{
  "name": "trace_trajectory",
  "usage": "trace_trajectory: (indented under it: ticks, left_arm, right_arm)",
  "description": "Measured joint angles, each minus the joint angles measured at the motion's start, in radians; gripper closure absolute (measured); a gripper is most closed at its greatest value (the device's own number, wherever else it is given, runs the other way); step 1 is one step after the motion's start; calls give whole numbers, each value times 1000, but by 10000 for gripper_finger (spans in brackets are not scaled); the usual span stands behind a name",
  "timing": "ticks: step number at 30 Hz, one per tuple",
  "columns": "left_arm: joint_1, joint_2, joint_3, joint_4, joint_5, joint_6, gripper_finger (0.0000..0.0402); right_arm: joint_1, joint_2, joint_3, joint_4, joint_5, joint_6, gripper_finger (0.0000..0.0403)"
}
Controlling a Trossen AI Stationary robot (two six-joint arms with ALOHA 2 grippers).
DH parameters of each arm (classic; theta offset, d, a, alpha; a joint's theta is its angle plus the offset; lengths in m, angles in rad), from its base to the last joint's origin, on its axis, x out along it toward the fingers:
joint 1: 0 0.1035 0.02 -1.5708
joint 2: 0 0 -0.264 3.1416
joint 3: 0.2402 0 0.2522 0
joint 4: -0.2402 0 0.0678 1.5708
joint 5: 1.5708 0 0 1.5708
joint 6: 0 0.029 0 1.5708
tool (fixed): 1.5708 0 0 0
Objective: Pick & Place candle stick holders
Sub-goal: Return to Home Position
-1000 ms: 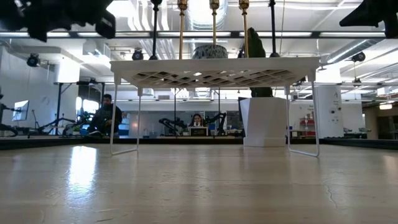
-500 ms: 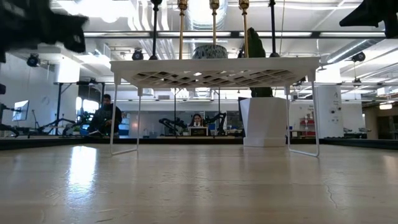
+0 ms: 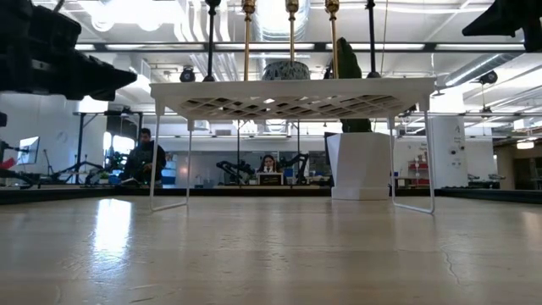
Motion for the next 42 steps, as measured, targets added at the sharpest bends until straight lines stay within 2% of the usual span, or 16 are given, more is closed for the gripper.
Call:
trace_trajectory:
  ticks: [4, 42]
  left_arm:
    - [-37, 0, -10, 34, -73, 11, 390]
    - [-36, 14, -10, 40, -77, 31, 390]
  right_arm:
    - [0, 0, -1, 0, 0, 0, 394]
    - [0, 0, -2, 23, -1, 31, 394]
